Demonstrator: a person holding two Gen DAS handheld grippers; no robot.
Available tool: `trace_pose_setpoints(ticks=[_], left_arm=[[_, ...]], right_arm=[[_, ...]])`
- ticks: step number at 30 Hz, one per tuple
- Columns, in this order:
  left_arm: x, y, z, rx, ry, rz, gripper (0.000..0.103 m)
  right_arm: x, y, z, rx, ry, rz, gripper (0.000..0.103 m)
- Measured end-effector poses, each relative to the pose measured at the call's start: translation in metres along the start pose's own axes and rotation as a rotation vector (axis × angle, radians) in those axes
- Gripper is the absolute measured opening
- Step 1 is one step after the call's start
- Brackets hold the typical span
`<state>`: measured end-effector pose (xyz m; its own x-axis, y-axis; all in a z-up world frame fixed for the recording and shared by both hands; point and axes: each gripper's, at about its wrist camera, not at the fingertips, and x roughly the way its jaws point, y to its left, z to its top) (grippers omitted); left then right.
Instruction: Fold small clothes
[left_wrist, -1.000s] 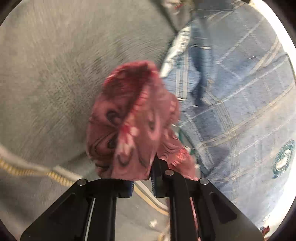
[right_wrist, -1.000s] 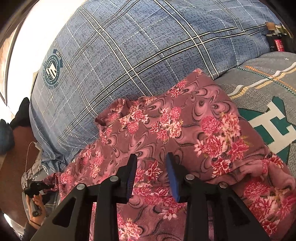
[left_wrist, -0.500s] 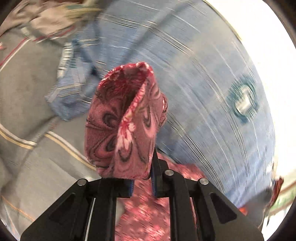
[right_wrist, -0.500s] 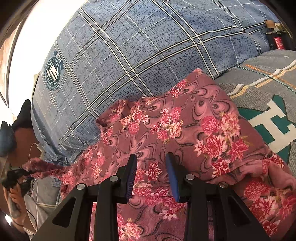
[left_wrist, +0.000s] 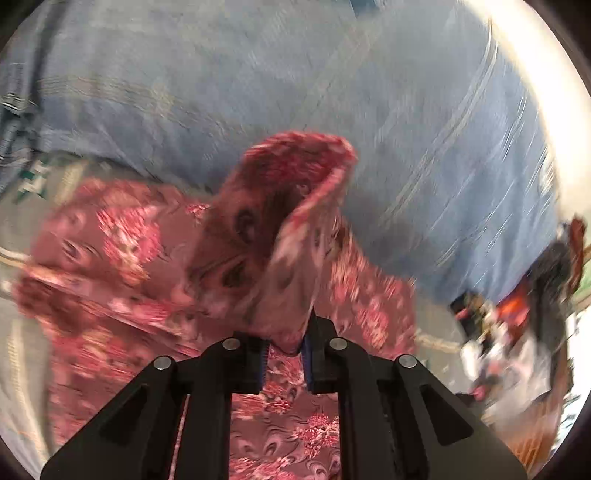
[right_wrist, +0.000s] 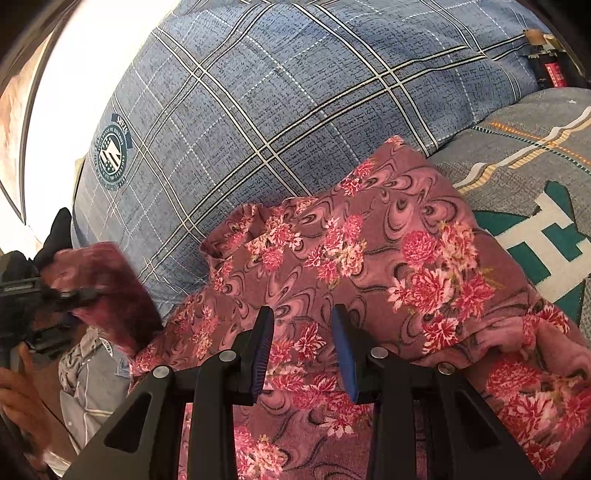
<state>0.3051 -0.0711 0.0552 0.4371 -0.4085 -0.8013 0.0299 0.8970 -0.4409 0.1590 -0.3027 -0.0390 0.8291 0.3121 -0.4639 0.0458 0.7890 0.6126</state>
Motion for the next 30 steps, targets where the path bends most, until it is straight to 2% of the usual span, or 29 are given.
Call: trace_pose_setpoints(ticks=[4, 6, 11, 12, 14, 17, 20, 21, 24, 26, 30], left_arm=[[0.052, -0.018, -0.021, 0.035, 0.086, 0.078, 0.021], [0.063, -0.021, -0.032, 0.049, 0.128, 0.097, 0.039], [0.038, -0.017, -0.044, 0.099, 0.142, 0.013, 0.051], [0.023, -0.008, -0.048, 0.105, 0.121, -0.032, 0.057], [0.000, 0.014, -0.054, 0.084, 0.070, -0.071, 0.068], [-0.028, 0.073, -0.061, -0.040, -0.042, -0.084, 0.069], [-0.028, 0.131, -0.062, -0.157, -0.063, -0.032, 0.069], [-0.025, 0.143, -0.062, -0.187, -0.060, -0.037, 0.069], [-0.029, 0.158, -0.061, -0.244, -0.099, -0.119, 0.069], [-0.030, 0.159, -0.058, -0.252, -0.094, -0.147, 0.069], [-0.028, 0.163, -0.057, -0.260, -0.094, -0.155, 0.069]], right_arm=[[-0.001, -0.001, -0.001, 0.004, -0.003, 0.007, 0.034], [-0.001, -0.001, -0.001, 0.007, -0.003, 0.010, 0.034], [-0.002, -0.002, -0.002, 0.011, -0.005, 0.015, 0.034], [-0.002, -0.002, -0.002, 0.011, -0.005, 0.015, 0.034], [-0.002, -0.002, -0.002, 0.013, -0.005, 0.018, 0.034], [-0.004, -0.005, -0.002, 0.029, -0.006, 0.036, 0.034], [-0.004, -0.003, 0.004, 0.045, 0.038, 0.013, 0.034], [-0.005, 0.000, 0.005, 0.049, 0.056, 0.002, 0.038], [-0.006, 0.014, 0.001, 0.100, 0.065, 0.090, 0.053], [0.005, 0.028, -0.002, 0.098, 0.105, 0.076, 0.064], [0.032, 0.057, -0.010, 0.027, 0.174, 0.040, 0.065]])
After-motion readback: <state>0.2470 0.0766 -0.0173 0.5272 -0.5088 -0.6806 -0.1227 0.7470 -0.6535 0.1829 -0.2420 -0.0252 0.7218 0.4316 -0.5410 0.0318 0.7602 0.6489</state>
